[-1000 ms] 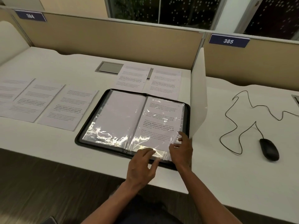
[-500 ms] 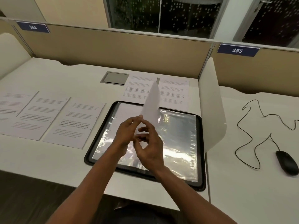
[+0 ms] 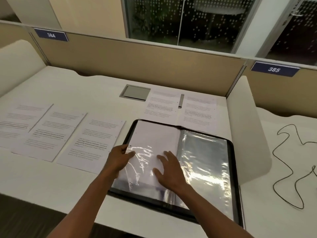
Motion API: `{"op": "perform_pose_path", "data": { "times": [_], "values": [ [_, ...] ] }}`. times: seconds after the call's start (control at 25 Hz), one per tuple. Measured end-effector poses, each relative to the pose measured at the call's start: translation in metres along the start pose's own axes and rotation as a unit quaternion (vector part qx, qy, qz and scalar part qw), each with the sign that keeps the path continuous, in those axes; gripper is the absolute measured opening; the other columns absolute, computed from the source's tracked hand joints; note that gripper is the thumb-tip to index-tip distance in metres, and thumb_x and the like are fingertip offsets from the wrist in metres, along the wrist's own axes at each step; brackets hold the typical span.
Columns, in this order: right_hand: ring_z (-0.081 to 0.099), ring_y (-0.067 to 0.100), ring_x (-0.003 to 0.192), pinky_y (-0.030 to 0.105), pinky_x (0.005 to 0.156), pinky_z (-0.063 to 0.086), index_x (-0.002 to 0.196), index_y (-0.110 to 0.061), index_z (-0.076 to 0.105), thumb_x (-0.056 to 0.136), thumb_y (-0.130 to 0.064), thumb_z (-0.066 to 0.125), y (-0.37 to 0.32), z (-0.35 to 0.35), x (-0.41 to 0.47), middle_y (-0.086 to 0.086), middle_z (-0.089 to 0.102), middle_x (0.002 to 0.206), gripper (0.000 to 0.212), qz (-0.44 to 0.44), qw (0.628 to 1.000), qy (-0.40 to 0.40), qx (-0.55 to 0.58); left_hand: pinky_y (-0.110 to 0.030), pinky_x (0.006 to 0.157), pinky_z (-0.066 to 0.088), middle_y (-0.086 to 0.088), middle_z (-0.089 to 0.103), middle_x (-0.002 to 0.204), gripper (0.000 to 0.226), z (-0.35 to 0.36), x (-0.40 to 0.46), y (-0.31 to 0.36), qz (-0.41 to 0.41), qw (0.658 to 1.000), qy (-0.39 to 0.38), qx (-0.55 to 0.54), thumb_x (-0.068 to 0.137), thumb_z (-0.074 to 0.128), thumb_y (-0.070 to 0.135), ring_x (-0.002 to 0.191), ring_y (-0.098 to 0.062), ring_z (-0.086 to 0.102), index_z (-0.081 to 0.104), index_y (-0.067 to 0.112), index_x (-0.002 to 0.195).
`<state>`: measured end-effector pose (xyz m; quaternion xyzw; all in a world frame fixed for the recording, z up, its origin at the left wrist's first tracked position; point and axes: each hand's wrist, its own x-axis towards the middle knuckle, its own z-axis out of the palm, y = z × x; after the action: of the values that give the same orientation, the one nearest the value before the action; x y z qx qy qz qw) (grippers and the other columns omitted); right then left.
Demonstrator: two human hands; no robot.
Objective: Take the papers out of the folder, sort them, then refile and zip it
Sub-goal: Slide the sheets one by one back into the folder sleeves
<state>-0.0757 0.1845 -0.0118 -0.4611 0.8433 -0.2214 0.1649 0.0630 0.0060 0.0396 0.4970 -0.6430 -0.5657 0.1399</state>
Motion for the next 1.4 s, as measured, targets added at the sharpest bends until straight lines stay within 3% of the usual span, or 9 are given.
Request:
{"op": "perform_pose_path", "data": {
  "times": [0.16,0.28,0.44,0.56,0.76,0.92,1.08,1.24,1.4],
  "values": [
    [0.055,0.038,0.128,0.048,0.106,0.045,0.126,-0.016,0.064,0.081,-0.055,0.057,-0.003,0.026,0.01,0.017,0.059,0.135,0.06,-0.031,0.995,0.024,-0.09,-0.032,0.083,0.053,0.0,0.068,0.095,0.023,-0.013,0.02,-0.019,-0.003,0.992,0.002,0.126,0.085,0.078,0.023,0.089,-0.019,0.066,0.066,0.022,0.104],
    [0.058,0.031,0.118,0.044,0.096,0.051,0.115,-0.021,0.067,0.076,-0.058,0.063,-0.003,0.023,0.019,0.009,0.063,0.123,0.054,-0.038,0.993,0.038,-0.106,-0.025,0.077,0.048,0.004,0.07,0.088,0.016,-0.017,0.043,-0.02,0.077,0.978,0.091,0.169,0.082,0.078,0.021,0.082,-0.014,0.067,0.073,0.018,0.097],
    [0.06,0.02,0.11,0.033,0.093,0.048,0.119,-0.022,0.067,0.083,-0.062,0.056,0.004,0.001,0.058,0.0,0.064,0.117,0.055,0.01,0.998,0.057,-0.009,-0.027,0.078,0.051,0.006,0.071,0.086,0.015,-0.008,0.106,0.004,0.153,0.968,0.104,0.172,0.079,0.078,0.019,0.081,-0.013,0.066,0.075,0.017,0.093],
    [0.065,0.023,0.106,0.032,0.094,0.048,0.123,-0.014,0.067,0.086,-0.051,0.063,0.01,-0.021,0.117,0.005,0.067,0.117,0.052,0.071,0.988,0.122,0.066,-0.025,0.084,0.046,-0.002,0.072,0.1,0.022,0.01,0.161,0.029,0.206,0.958,0.08,0.185,0.083,0.076,0.022,0.094,-0.019,0.066,0.074,0.014,0.103],
    [0.056,0.034,0.125,0.037,0.108,0.039,0.141,-0.001,0.052,0.094,-0.026,0.066,0.025,-0.055,0.214,0.021,0.061,0.132,0.055,0.198,0.971,0.1,0.086,-0.038,0.105,0.038,-0.014,0.057,0.136,0.053,0.047,0.231,0.058,0.177,0.944,-0.019,0.277,0.092,0.066,0.034,0.128,-0.032,0.049,0.054,0.009,0.138],
    [0.045,0.036,0.134,0.038,0.11,0.033,0.143,0.002,0.045,0.103,-0.029,0.05,0.022,-0.045,0.245,0.023,0.051,0.142,0.051,0.166,0.986,0.01,0.006,-0.047,0.104,0.038,-0.019,0.043,0.14,0.07,0.068,0.251,0.073,0.082,0.932,-0.023,0.353,0.092,0.062,0.048,0.131,-0.037,0.038,0.037,0.009,0.145],
    [0.028,0.037,0.146,0.041,0.12,0.024,0.143,0.0,0.045,0.104,-0.035,0.044,0.024,-0.02,0.25,0.026,0.034,0.155,0.052,0.146,0.987,-0.007,-0.061,-0.048,0.105,0.039,-0.019,0.038,0.143,0.086,0.079,0.263,0.085,0.009,0.969,0.027,0.246,0.085,0.071,0.047,0.132,-0.038,0.039,0.028,0.012,0.15],
    [0.021,0.035,0.15,0.042,0.122,0.021,0.146,-0.002,0.042,0.104,-0.036,0.045,0.027,-0.017,0.253,0.023,0.028,0.16,0.054,0.143,0.989,0.0,-0.045,-0.041,0.11,0.041,-0.019,0.038,0.151,0.092,0.07,0.282,0.093,-0.08,0.995,0.055,0.011,0.083,0.079,0.033,0.136,-0.034,0.042,0.025,0.008,0.154],
    [0.015,0.029,0.153,0.039,0.123,0.016,0.152,-0.006,0.037,0.105,-0.038,0.044,0.029,-0.022,0.257,0.017,0.024,0.163,0.057,0.134,0.991,-0.017,-0.006,-0.039,0.105,0.048,-0.013,0.059,0.138,0.055,0.062,0.294,0.093,-0.072,0.997,0.026,0.012,0.086,0.074,0.019,0.121,-0.029,0.059,0.056,0.007,0.137]
  ]
}}
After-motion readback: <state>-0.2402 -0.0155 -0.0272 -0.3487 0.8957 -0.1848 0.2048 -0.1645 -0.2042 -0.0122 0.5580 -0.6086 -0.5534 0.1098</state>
